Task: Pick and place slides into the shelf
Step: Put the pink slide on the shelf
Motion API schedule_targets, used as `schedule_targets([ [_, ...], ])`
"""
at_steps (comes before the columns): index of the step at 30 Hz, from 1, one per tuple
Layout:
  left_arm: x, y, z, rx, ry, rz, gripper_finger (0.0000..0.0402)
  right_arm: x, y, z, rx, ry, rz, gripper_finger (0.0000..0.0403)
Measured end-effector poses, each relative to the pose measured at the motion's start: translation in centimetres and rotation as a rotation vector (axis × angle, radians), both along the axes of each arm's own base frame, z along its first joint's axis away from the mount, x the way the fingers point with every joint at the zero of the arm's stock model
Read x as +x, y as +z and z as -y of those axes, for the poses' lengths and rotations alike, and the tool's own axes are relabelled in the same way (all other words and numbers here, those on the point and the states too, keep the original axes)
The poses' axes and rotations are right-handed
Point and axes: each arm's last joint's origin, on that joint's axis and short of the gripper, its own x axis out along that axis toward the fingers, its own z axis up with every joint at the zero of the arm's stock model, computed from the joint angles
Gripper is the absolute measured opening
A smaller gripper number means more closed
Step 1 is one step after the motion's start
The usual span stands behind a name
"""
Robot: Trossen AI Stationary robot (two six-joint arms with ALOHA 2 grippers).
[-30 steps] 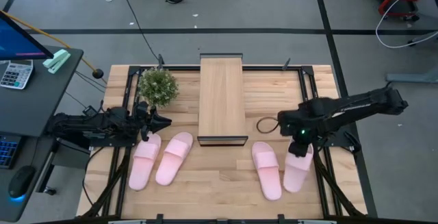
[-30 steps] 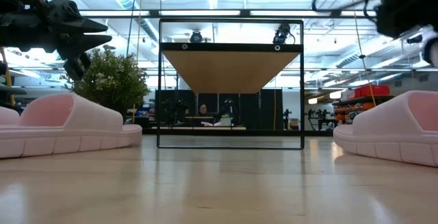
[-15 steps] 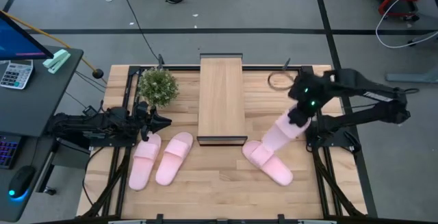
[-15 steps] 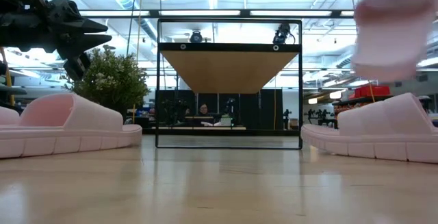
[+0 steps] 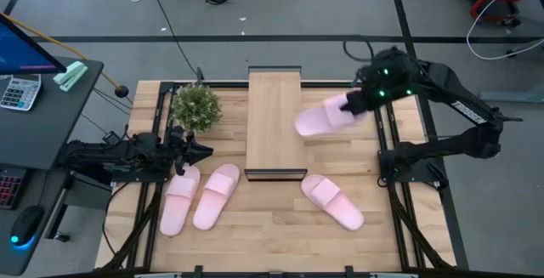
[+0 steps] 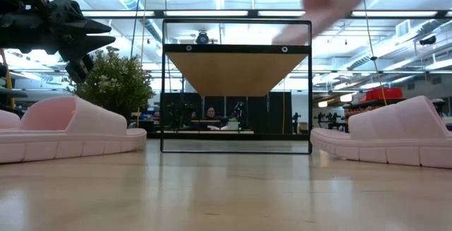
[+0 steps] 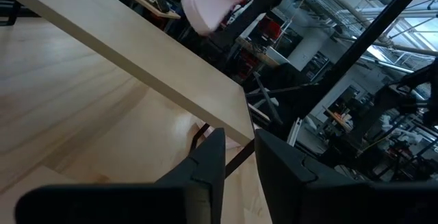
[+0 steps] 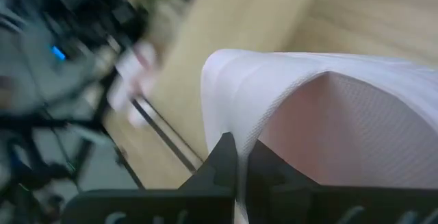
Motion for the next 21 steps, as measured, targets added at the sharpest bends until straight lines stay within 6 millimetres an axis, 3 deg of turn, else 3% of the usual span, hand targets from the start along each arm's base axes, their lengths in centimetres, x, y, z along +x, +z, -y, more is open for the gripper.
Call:
schedule_targets([
  [11, 0.0, 0.0, 0.0, 0.000, 0.000, 0.001, 0.0083, 5.6, 0.2, 4.1, 0.052, -0.088, 0.259, 0.0007],
  [21, 0.0, 0.0, 0.0, 0.001, 0.000, 0.001, 0.0087, 9.7, -1.6, 1.6, 0.144, -0.019, 0.203, 0.0007],
])
